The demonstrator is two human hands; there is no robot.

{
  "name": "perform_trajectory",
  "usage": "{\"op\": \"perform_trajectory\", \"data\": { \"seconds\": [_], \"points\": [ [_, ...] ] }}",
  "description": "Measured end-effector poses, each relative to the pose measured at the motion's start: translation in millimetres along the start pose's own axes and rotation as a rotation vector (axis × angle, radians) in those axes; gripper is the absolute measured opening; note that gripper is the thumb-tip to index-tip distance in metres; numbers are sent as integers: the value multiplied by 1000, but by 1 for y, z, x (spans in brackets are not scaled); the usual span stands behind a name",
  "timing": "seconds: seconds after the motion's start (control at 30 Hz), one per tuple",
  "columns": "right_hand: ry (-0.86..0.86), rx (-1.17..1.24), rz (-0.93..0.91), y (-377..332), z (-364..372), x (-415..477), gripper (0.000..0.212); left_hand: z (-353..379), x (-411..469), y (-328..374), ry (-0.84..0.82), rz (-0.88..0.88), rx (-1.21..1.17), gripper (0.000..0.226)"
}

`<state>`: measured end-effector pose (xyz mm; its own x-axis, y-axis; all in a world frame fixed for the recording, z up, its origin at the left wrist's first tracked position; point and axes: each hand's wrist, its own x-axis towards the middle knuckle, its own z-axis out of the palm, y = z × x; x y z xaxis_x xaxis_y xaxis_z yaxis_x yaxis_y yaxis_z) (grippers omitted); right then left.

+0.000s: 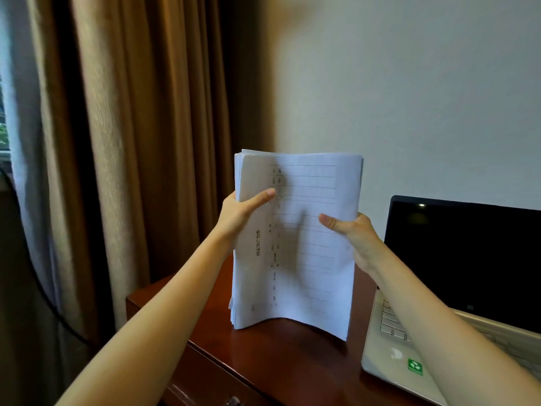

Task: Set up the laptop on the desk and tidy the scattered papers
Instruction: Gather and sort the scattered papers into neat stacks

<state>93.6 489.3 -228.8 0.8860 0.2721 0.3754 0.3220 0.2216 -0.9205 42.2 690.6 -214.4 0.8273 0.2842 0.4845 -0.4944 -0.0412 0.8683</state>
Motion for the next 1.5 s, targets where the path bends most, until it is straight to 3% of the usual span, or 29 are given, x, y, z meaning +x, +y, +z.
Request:
{"op": "perform_trajectory", "data": {
  "seconds": [0.17, 0.3, 0.37, 0.5, 0.6, 0.67, 0.8, 0.83, 0.9, 0.93, 1.0, 1.13, 1.23, 1.3, 1.33, 1.5],
  "points": [
    [7, -34, 52, 14, 0, -3, 47, -9, -2, -20, 46, -58, 46, 25],
    [43, -41, 56, 24, 4, -3, 42, -12, -8, -41, 75, -143, 69, 46],
    [106, -56, 25, 23, 9, -2, 38, -11, -9, -40, 108, -153, 70, 45],
    [289, 6, 14, 24, 7, 0, 30, -19, -14, -39, -1, -243, 70, 29],
    [408, 150, 51, 25, 0, 2, 37, -27, -25, -48, -114, -332, 180, 45],
    [440, 236, 86, 27, -5, 4, 47, -34, -29, -56, -101, -357, 213, 49],
    [474, 376, 142, 32, -7, 1, 58, -40, -32, -64, 104, -330, 4, 23],
    [474, 412, 162, 34, -4, -2, 55, -37, -32, -63, 146, -341, -136, 18],
    [470, 527, 178, 40, 4, -7, 30, -21, -36, -60, 143, -356, -342, 17],
    [431, 598, 191, 44, 10, -8, 24, -12, -38, -60, 116, -345, -351, 21],
    [296, 662, 188, 51, 18, -13, 31, 1, -41, -61, 130, -305, -271, 27],
    [202, 566, 151, 51, -7, -23, 24, -13, -39, -56, 275, -309, -202, 32],
    [126, 418, 102, 54, -49, -30, 55, -39, -36, -48, 268, -292, -110, 30],
    [67, 141, 142, 59, -62, -30, 90, -52, -35, -44, 232, -269, -57, 25],
    [41, 17, 149, 59, -62, -30, 96, -56, -36, -43, 204, -267, -22, 22],
    [96, -11, -21, 49, -43, -17, 80, -59, -31, -38, 93, -198, 86, 16]
  ]
}}
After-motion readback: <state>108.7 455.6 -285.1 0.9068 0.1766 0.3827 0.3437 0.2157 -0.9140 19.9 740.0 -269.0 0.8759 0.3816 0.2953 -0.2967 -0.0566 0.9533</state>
